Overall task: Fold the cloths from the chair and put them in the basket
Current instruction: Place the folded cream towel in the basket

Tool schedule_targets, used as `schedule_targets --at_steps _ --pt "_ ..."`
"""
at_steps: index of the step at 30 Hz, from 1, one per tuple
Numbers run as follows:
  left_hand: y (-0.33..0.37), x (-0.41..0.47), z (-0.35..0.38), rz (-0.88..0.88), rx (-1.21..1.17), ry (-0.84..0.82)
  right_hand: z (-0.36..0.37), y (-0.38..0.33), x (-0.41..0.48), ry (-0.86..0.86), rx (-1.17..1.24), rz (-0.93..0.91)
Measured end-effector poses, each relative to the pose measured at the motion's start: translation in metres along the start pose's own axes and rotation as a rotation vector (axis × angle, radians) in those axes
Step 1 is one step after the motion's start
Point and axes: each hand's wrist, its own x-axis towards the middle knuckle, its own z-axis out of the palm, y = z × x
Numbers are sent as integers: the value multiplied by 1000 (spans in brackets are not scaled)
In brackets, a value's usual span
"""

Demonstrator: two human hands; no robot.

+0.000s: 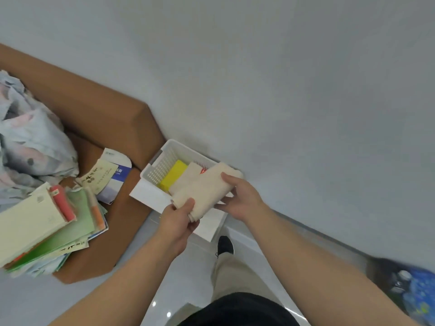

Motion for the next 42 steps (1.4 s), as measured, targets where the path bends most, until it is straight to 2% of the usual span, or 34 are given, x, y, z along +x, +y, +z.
schedule_targets --at_steps 7,11,13,15,17,19,20,21,25,27,30,34,39,42 --pt "89 125 -35 -138 67 110 112 18 121 115 90 163" --pt "110 204 -58 -185 162 62 143 44 190 154 48 197" --pt "114 237 -68 -144 436 34 149 57 221 236 44 171" --pt "116 258 -80 -19 845 -8 149 71 250 304 39 138" --pt "118 270 -87 179 1280 -137 144 83 275 327 39 95" --pt "120 277 -92 463 1661 -272 139 92 292 329 -5 43" --pt "121 282 -93 585 1745 -327 137 96 300 331 -35 18" --pt "122 287 -93 634 1783 -384 137 99 308 324 -64 -2" --pt "120 317 -91 637 1897 -574 140 107 338 312 -158 -56" --pt "117 332 -91 577 1950 -624 140 109 349 383 -283 -73" --pt "110 351 -86 461 1968 -670 140 111 362 512 -672 -95" --pt "89 378 -84 344 2006 -766 151 105 359 532 -1147 -31" --pt "78 390 -82 270 2040 -776 161 85 329 642 -1764 -167" --pt "79 392 -80 267 2040 -813 155 91 327 447 -1960 -372"
